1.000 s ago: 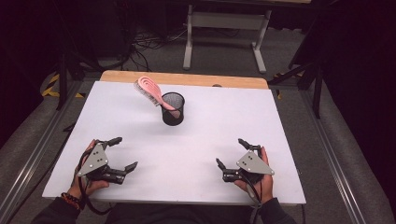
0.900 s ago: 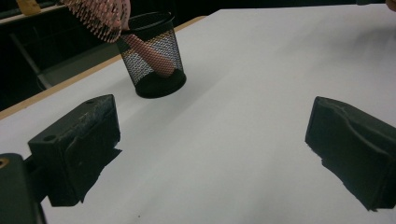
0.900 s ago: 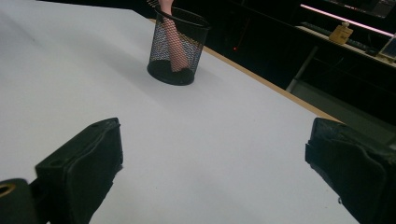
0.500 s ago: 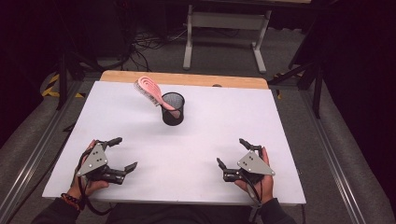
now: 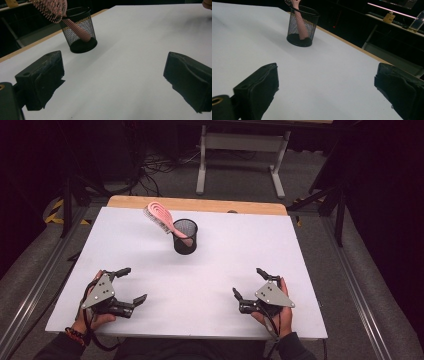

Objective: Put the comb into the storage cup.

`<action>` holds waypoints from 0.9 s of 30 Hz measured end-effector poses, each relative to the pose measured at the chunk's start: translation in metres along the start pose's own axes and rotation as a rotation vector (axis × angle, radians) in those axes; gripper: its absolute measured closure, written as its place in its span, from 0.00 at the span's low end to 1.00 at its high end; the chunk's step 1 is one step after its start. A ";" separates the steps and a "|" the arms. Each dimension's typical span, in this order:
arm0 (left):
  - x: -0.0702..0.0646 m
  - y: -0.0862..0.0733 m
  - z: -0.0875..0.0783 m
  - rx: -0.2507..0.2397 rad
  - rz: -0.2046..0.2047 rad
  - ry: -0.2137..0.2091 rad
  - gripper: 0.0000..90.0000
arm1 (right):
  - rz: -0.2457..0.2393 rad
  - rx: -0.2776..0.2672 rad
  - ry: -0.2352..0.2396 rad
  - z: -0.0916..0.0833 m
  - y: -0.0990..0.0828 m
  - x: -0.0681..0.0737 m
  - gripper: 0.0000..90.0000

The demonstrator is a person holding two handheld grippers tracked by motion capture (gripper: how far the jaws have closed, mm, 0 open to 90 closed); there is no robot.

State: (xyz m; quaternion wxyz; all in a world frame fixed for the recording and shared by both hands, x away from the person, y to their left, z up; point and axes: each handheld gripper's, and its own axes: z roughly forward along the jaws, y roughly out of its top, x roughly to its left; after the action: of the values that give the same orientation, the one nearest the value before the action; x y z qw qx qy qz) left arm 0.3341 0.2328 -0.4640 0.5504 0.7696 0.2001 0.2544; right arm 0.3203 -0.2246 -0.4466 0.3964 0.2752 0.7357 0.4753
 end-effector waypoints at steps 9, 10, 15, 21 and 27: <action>0.000 0.000 0.001 0.006 -0.001 -0.007 0.04 | 0.005 -0.002 0.006 0.000 0.000 0.000 0.06; 0.000 0.000 0.001 0.008 0.001 -0.006 0.04 | 0.006 0.000 0.007 0.000 0.000 0.000 0.06; 0.001 0.000 0.001 0.006 -0.010 -0.002 0.04 | 0.004 0.000 0.007 0.000 -0.001 0.000 0.06; 0.001 -0.001 0.004 0.022 -0.009 -0.018 0.04 | -0.001 0.007 0.021 0.001 -0.001 0.000 0.06; 0.003 -0.001 0.006 0.036 -0.001 -0.020 0.04 | 0.010 0.006 0.022 0.001 -0.002 -0.002 0.06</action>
State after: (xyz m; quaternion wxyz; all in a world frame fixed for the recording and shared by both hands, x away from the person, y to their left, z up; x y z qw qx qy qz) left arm 0.3400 0.2299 -0.4663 0.5387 0.7817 0.1994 0.2427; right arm 0.3222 -0.2263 -0.4482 0.3849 0.2749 0.7400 0.4783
